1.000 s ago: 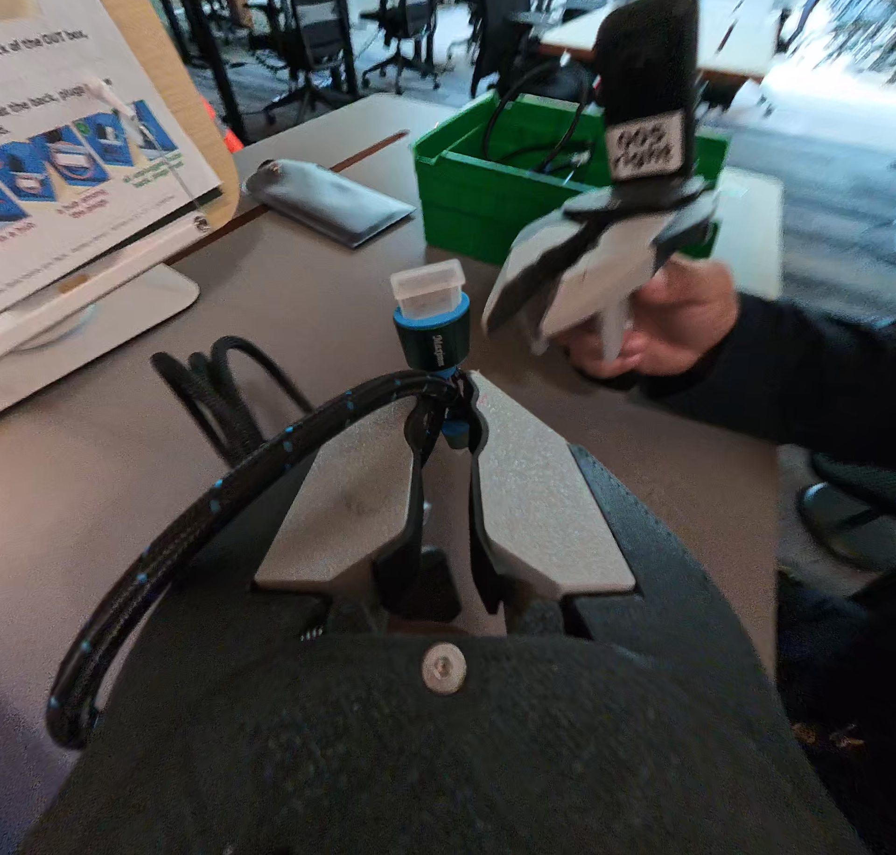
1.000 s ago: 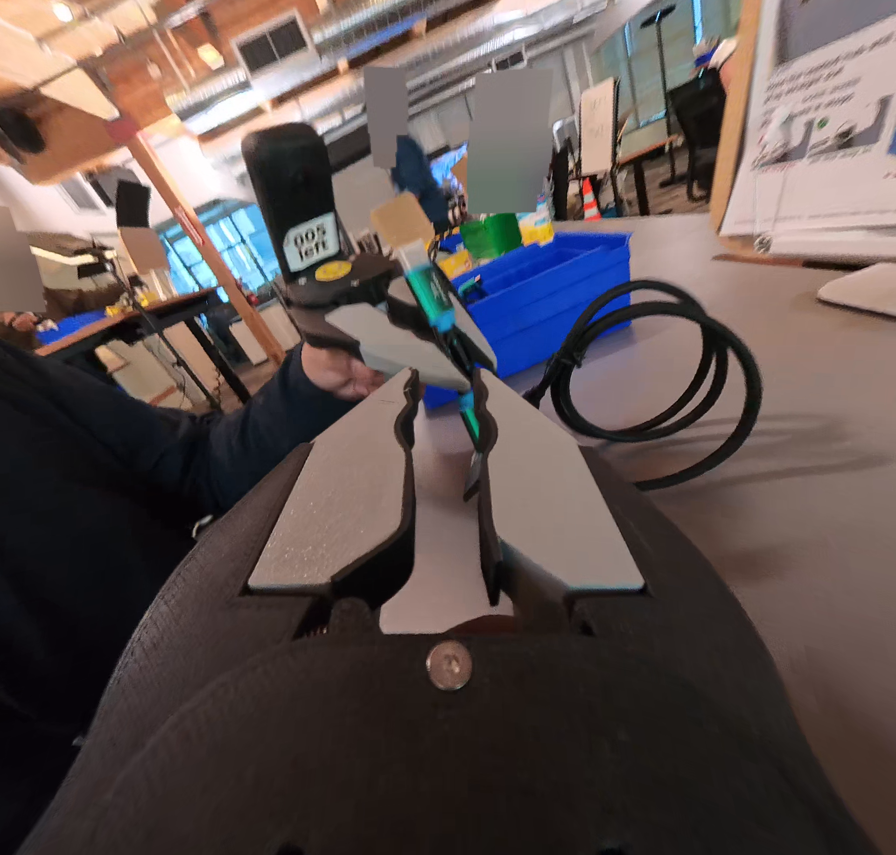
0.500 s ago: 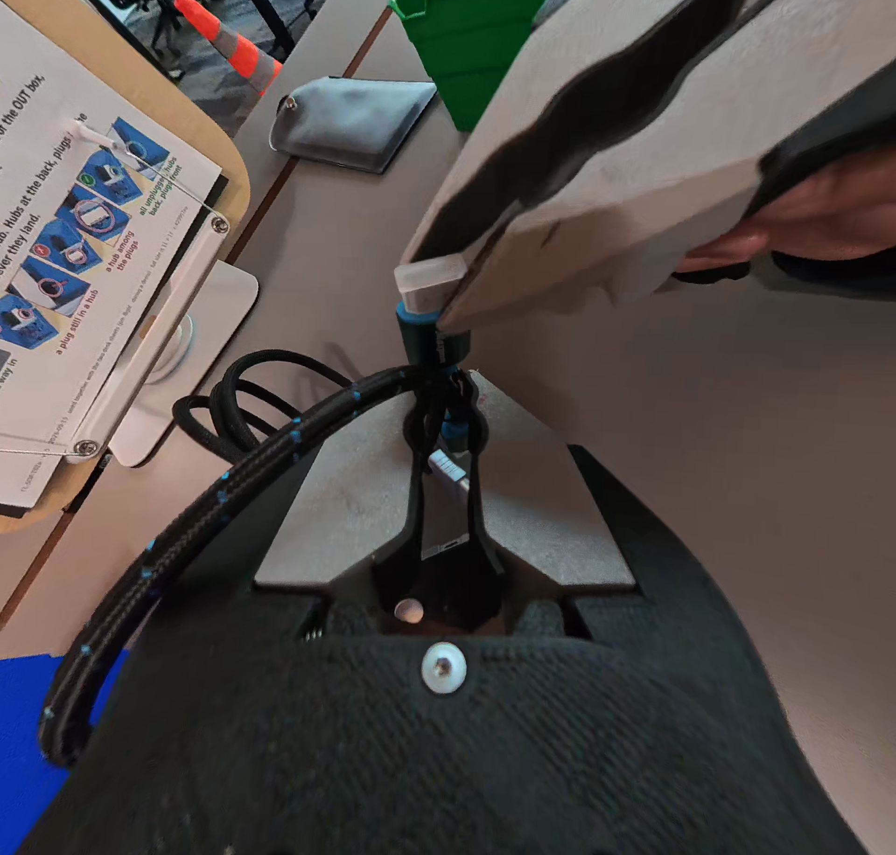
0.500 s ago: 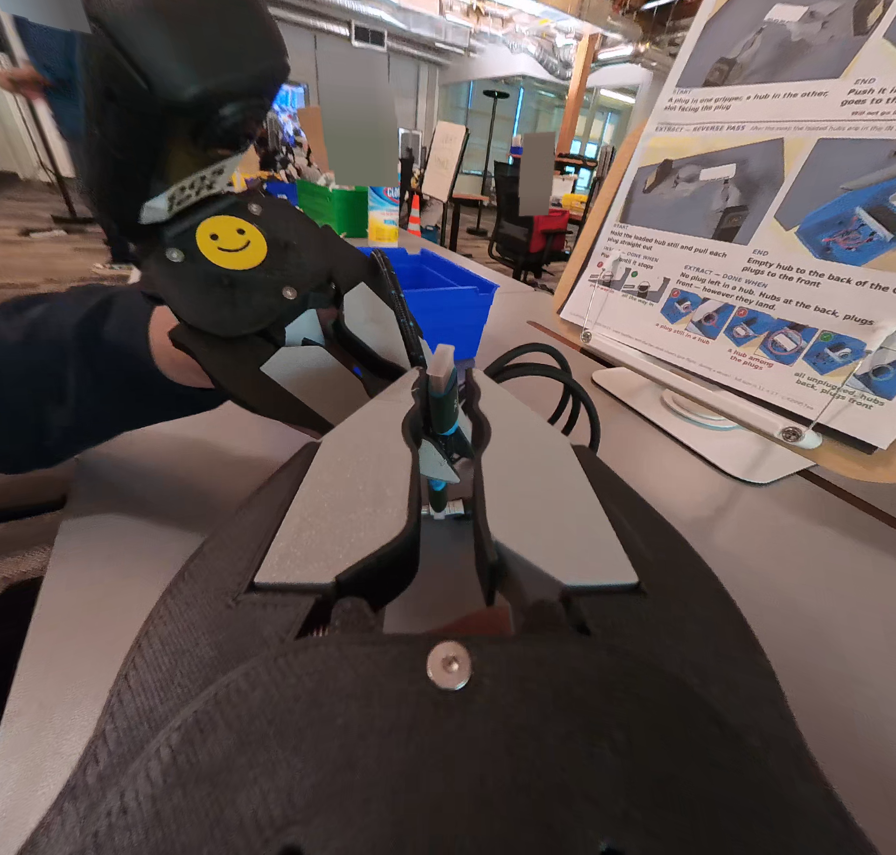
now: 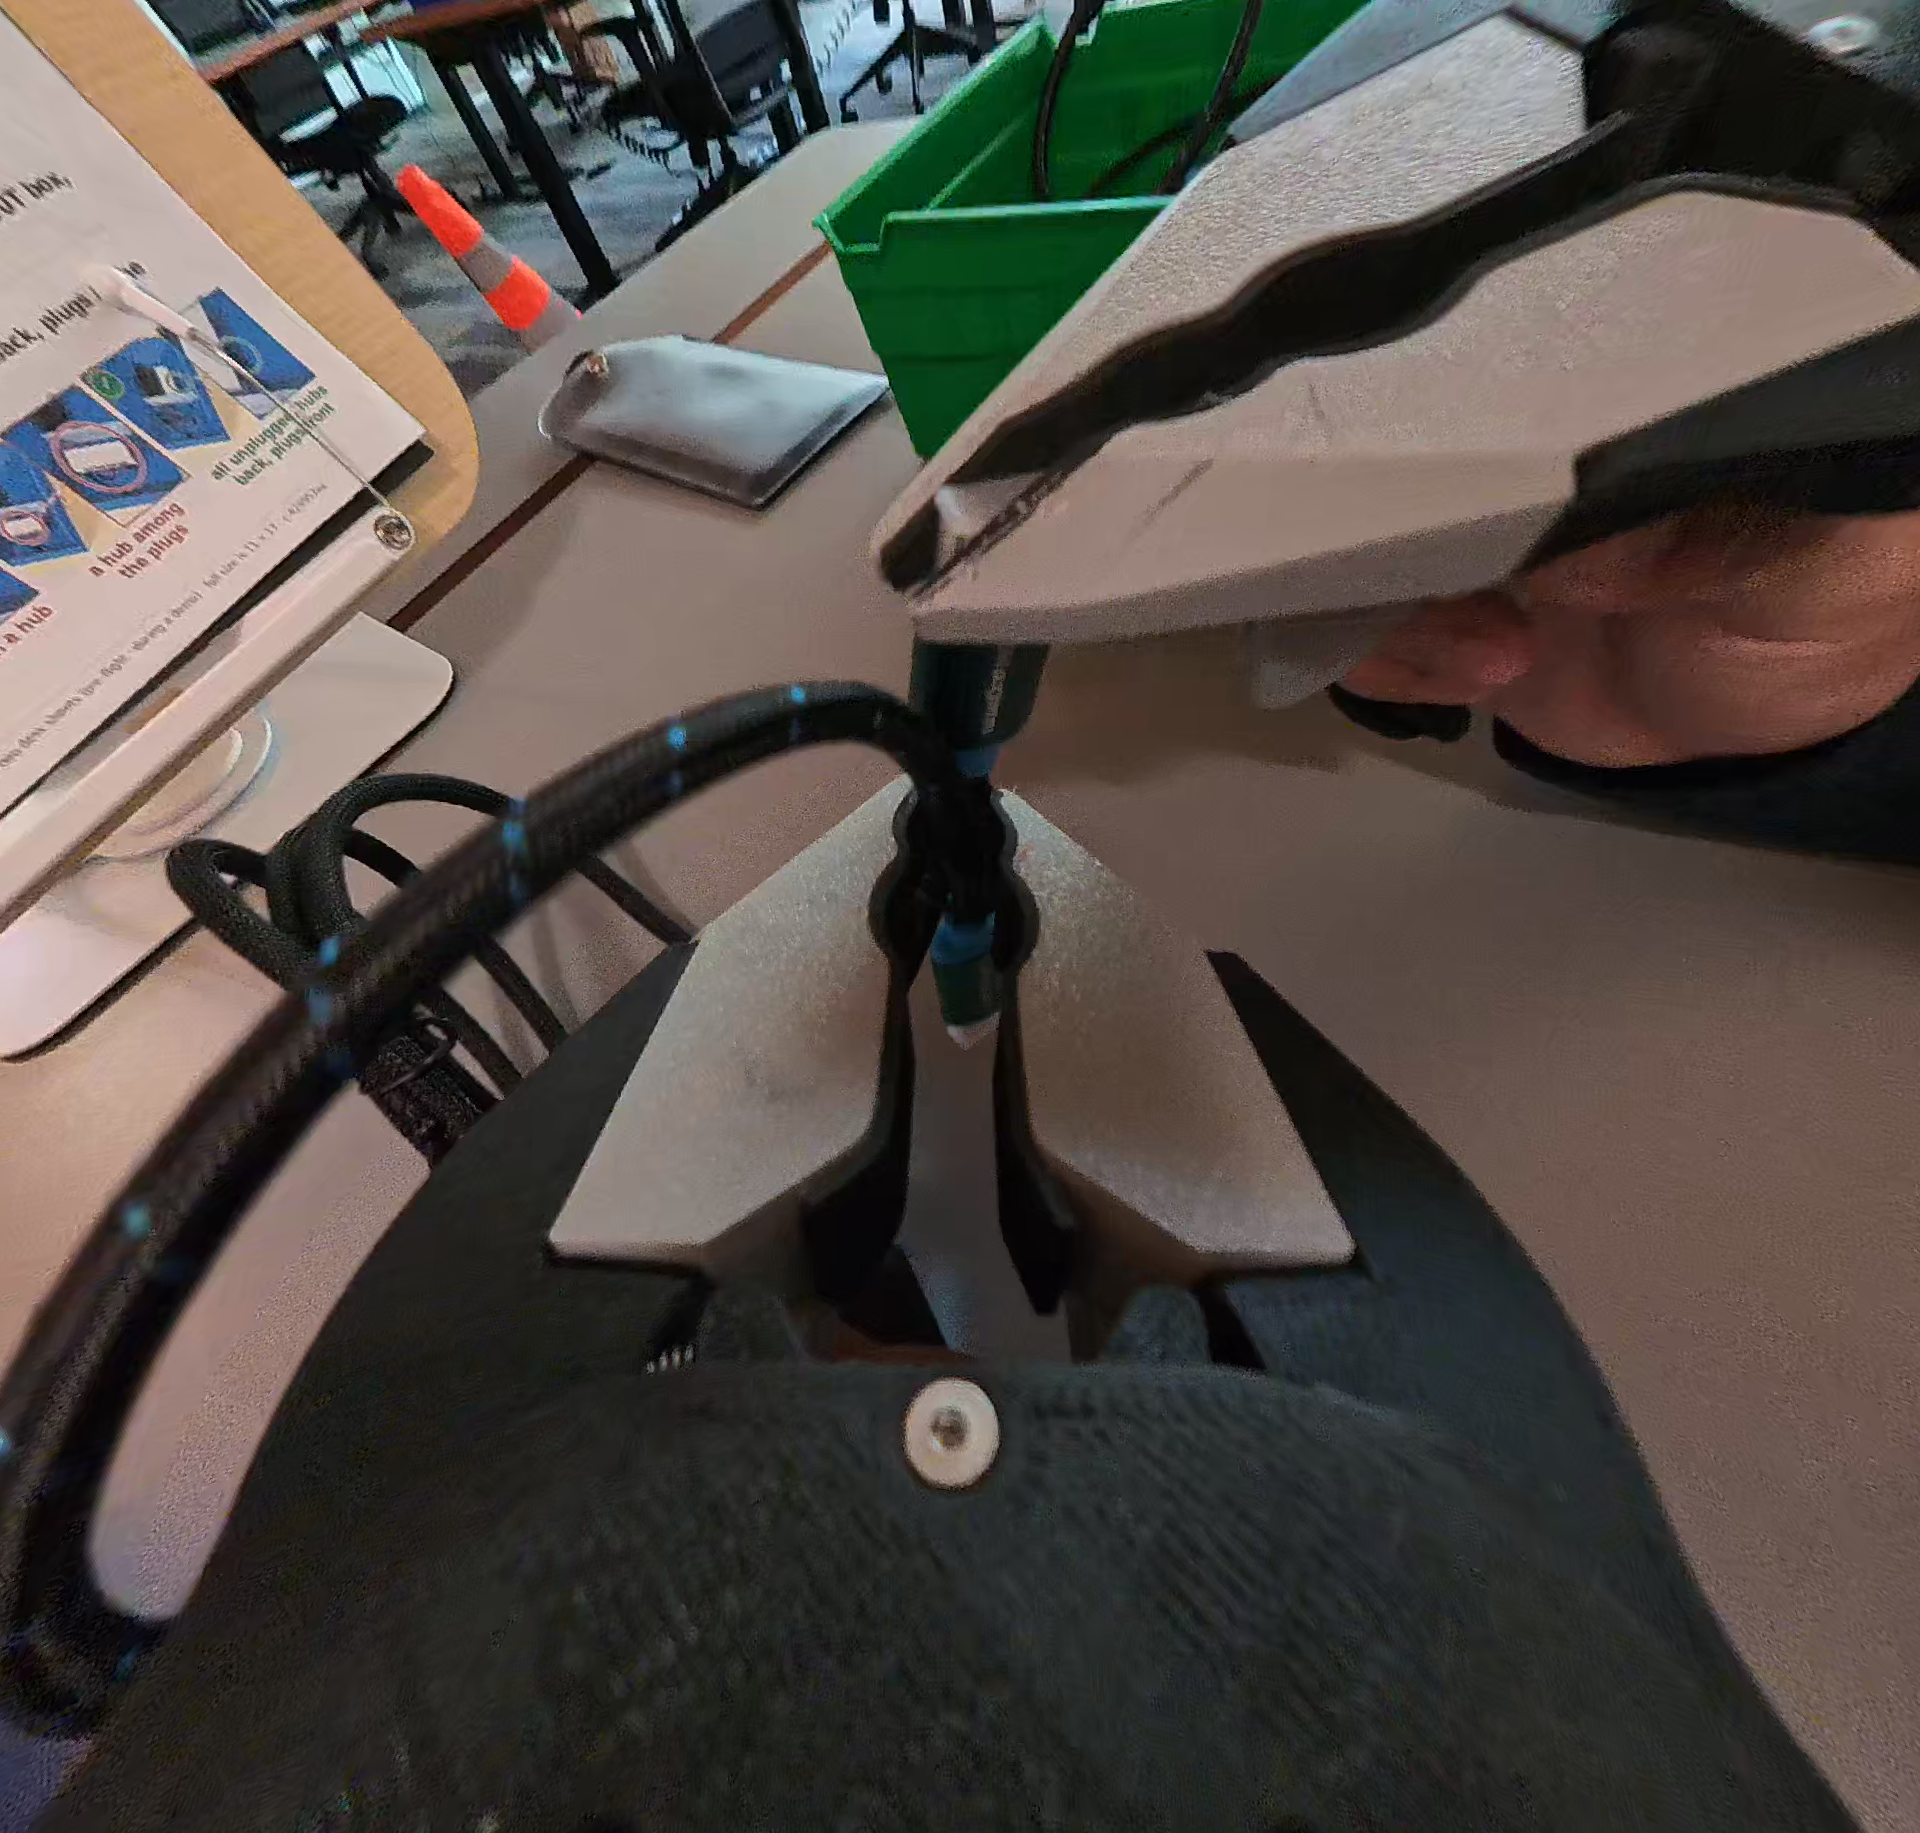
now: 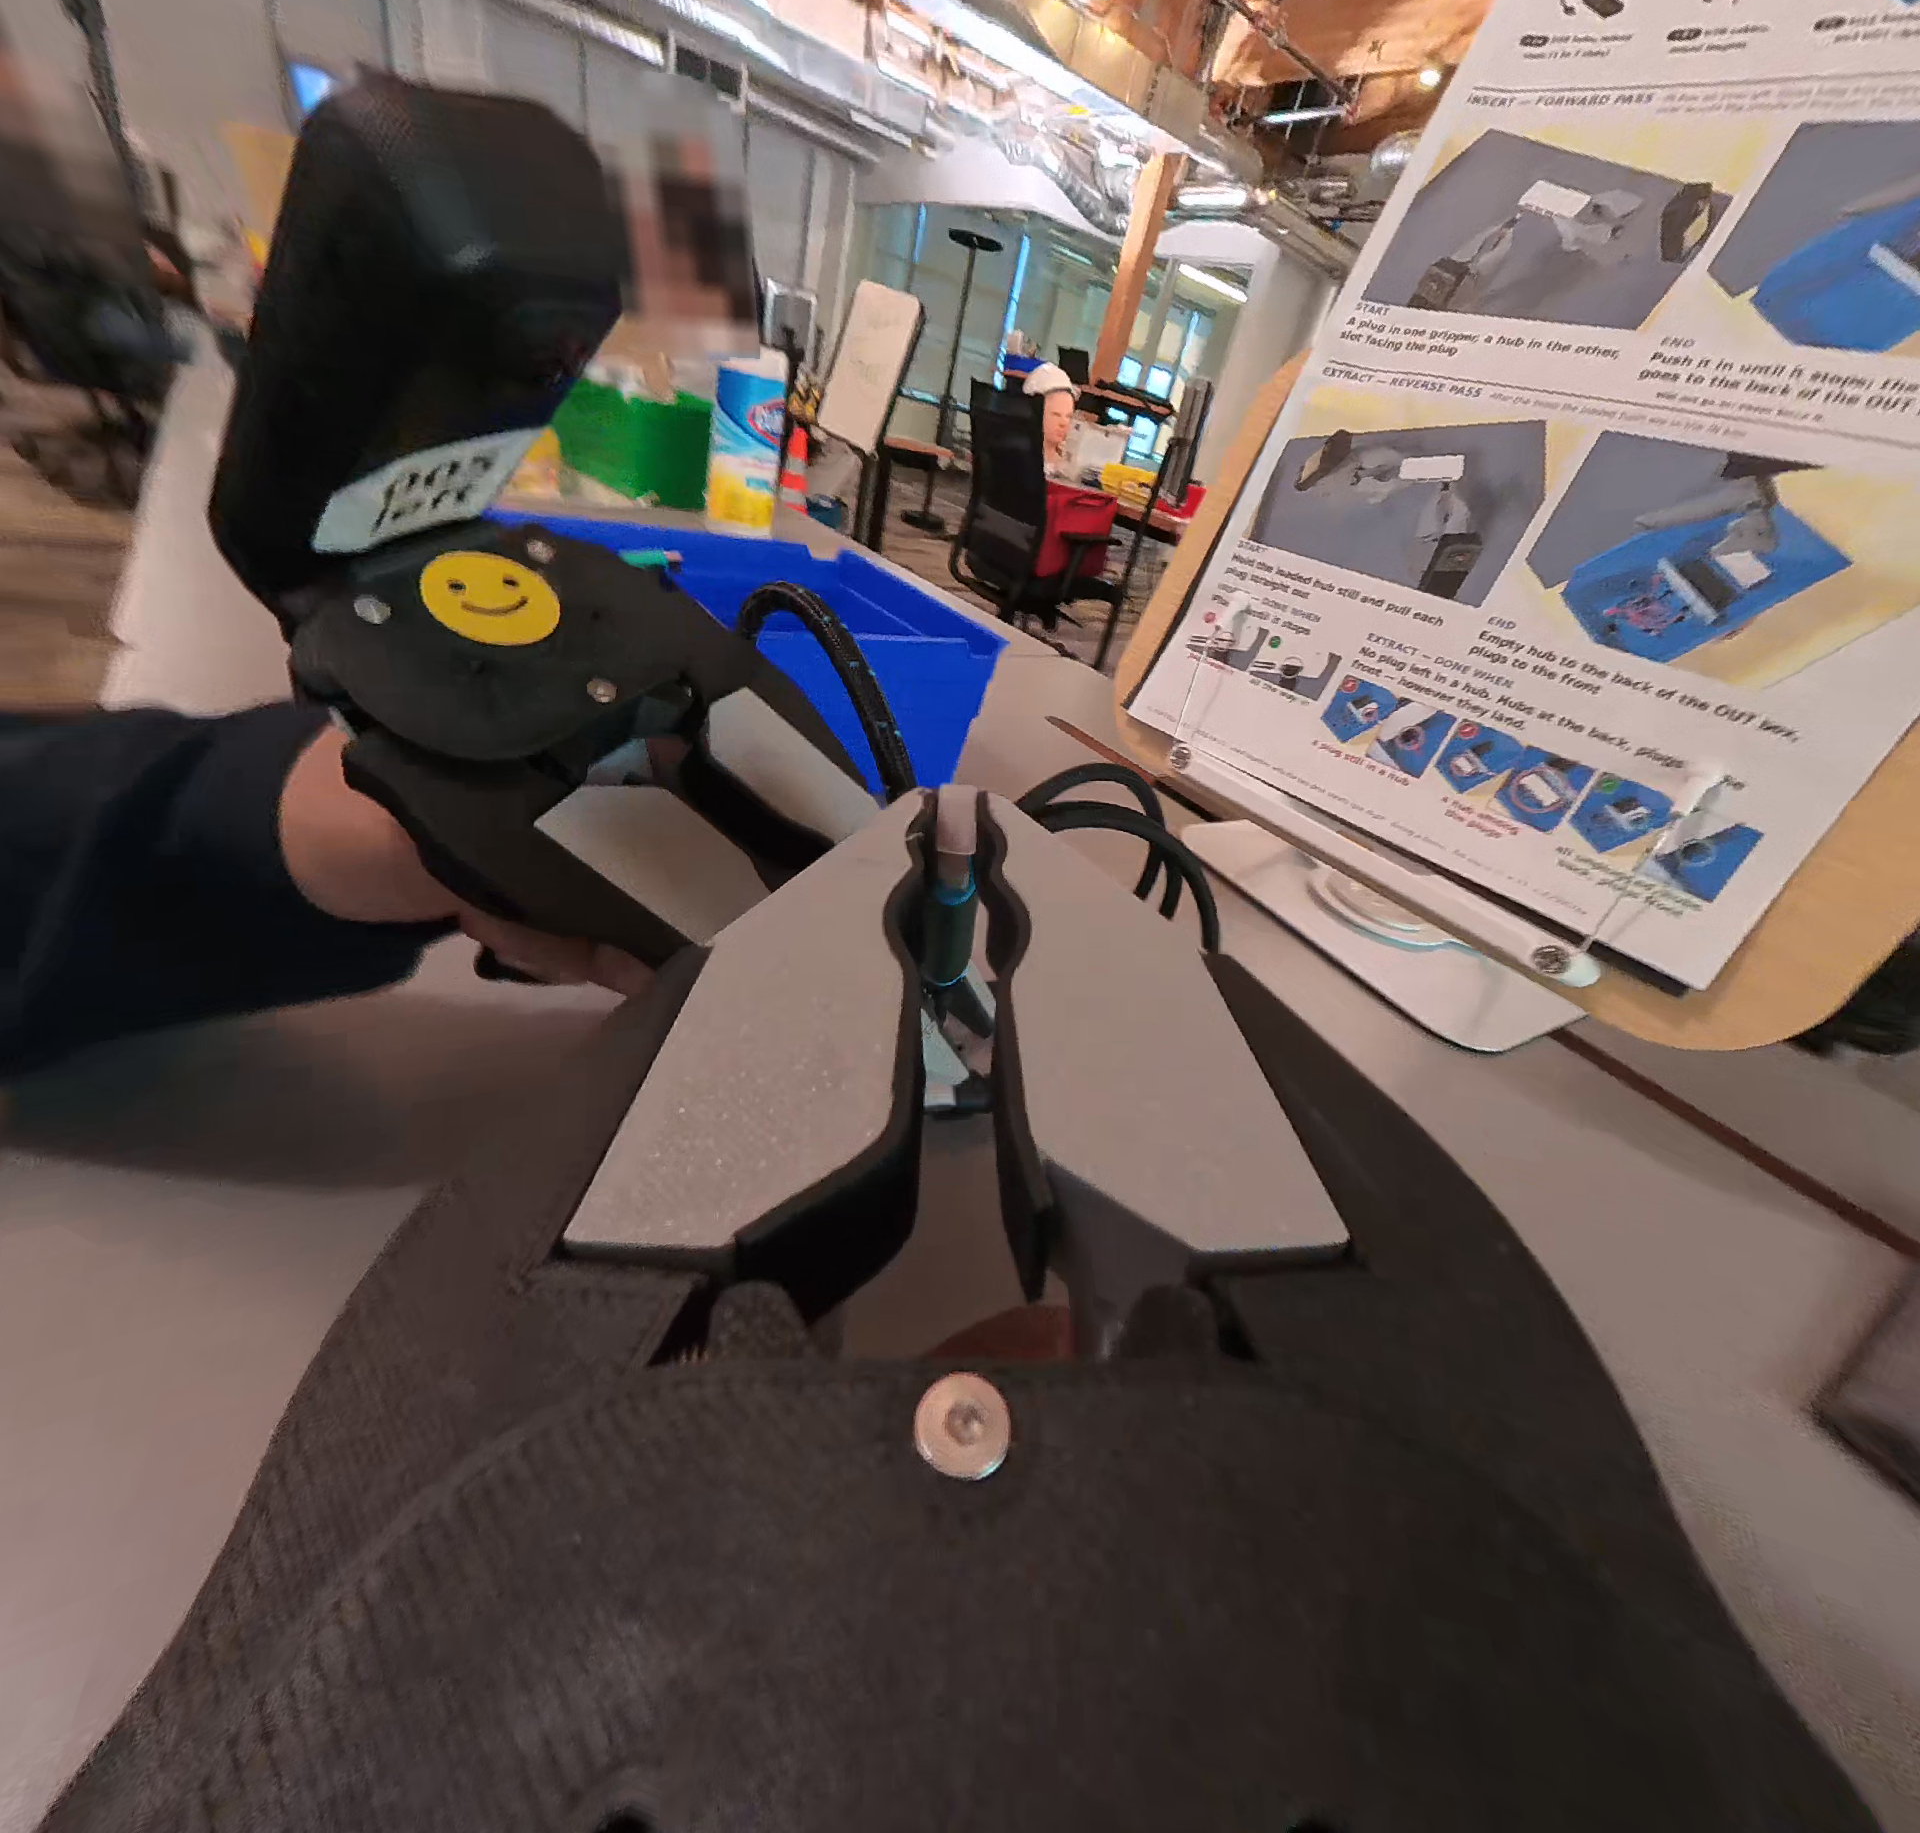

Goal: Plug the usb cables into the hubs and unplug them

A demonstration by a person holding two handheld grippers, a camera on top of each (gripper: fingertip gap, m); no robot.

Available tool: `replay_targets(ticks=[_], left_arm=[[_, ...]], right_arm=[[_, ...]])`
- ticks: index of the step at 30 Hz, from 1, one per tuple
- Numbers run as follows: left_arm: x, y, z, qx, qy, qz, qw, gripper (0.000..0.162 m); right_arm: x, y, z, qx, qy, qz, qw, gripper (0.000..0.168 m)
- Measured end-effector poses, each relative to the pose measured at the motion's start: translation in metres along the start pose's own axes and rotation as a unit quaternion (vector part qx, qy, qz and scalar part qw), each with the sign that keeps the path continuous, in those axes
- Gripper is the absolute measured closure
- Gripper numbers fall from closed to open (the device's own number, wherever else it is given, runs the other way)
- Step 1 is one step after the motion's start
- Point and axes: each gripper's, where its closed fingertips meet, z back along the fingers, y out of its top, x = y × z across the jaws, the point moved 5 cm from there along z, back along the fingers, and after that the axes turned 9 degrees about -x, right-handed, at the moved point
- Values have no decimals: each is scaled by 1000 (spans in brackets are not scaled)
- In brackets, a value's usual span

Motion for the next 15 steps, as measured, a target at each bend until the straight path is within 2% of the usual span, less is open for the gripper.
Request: replay_targets(ticks=[4,6,7,8,10,13,15], left_arm=[[1,0,3,5,-4,-3,1000,153],[-10,-32,-12,-79,38,-30,996,155],[-10,-43,-14,-97,33,-20,995,155],[-7,-37,-8,-64,15,-7,998,155],[-5,-18,6,0,3,4,1000,155],[-8,-12,7,32,-2,10,999,155],[-7,-12,14,48,0,-14,999,155]], right_arm=[[6,8,8,55,41,-64,996,165],[24,23,31,146,35,-123,981,165],[38,23,40,167,23,-155,974,165],[51,21,47,174,14,-181,968,165],[68,10,46,136,-21,-195,971,165],[78,-4,39,71,-86,-164,980,165],[86,-12,37,32,-134,-148,979,165]])
